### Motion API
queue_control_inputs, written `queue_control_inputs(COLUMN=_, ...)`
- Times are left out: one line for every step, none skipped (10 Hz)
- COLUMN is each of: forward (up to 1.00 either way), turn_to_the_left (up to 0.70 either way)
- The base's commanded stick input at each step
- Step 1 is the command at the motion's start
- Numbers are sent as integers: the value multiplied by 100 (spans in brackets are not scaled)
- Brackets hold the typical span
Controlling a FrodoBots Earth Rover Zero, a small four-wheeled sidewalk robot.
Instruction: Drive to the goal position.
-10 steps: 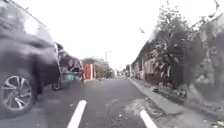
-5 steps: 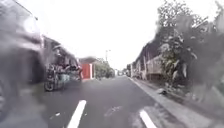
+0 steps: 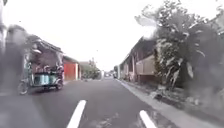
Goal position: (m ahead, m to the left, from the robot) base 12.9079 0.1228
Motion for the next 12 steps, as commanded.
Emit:
queue_control_inputs(forward=100, turn_to_the_left=5)
queue_control_inputs(forward=100, turn_to_the_left=10)
queue_control_inputs(forward=100, turn_to_the_left=9)
queue_control_inputs(forward=100, turn_to_the_left=1)
queue_control_inputs(forward=100, turn_to_the_left=0)
queue_control_inputs(forward=100, turn_to_the_left=6)
queue_control_inputs(forward=100, turn_to_the_left=-21)
queue_control_inputs(forward=100, turn_to_the_left=-38)
queue_control_inputs(forward=100, turn_to_the_left=-40)
queue_control_inputs(forward=100, turn_to_the_left=-40)
queue_control_inputs(forward=100, turn_to_the_left=-29)
queue_control_inputs(forward=100, turn_to_the_left=-10)
